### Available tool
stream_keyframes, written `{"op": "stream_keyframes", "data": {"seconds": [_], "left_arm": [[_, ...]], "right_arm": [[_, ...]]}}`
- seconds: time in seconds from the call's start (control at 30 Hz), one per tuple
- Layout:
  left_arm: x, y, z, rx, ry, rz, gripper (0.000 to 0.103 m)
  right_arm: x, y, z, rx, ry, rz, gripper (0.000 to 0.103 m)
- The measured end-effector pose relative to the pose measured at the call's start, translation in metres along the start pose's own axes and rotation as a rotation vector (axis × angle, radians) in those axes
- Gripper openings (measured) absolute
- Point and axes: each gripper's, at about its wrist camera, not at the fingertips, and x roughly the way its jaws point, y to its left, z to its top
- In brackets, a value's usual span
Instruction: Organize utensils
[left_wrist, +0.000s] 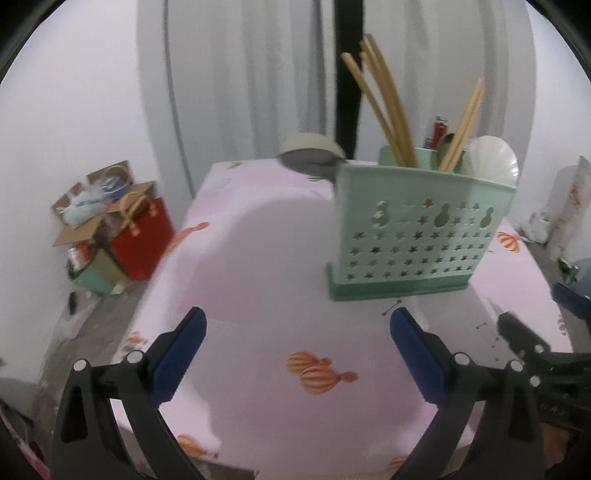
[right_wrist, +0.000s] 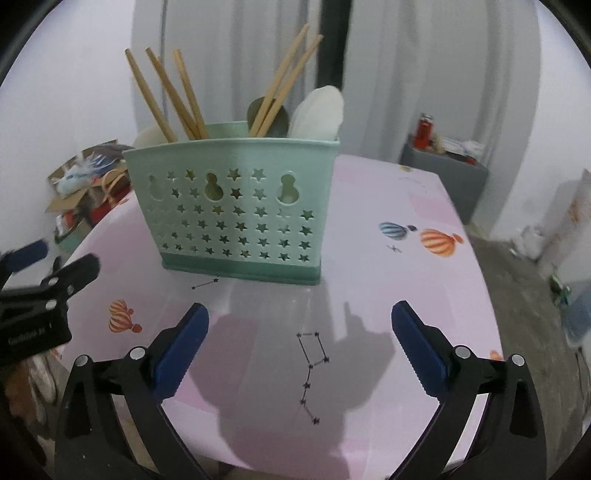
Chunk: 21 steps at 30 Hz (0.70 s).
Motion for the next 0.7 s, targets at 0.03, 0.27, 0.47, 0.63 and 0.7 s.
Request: {"op": "stream_keyframes", "data": {"seconds": [0.03, 0.27, 0.47, 0.63, 0.7], "left_arm": [[-0.003, 0.004, -0.003, -0.002, -0.007, 0.036, 0.098], [-0.006, 0.023, -0.008, -0.052, -0.008, 0.126, 0.098], [0.000, 0.035, -0.006, -0.080, 0.010, 0.153, 0.098], [0.002, 0.038, -0.006, -0.092, 0.010, 0.170, 0.098], [0.002, 0.040, -0.007, -0.095, 0.012, 0.176, 0.098]], "right_arm": [[-0.002, 0.002, 0.000, 0.006, -0.004, -0.014, 0.095], [-0.010, -0.005, -0.020, 0.018, -0.023, -0.140, 0.095], [-0.015, -0.011, -0.024, 0.026, -0.021, -0.188, 0.095], [-0.015, -0.014, -0.027, 0.024, -0.016, -0.197, 0.095], [-0.015, -0.014, -0.028, 0.020, -0.016, -0.198, 0.095]]}}
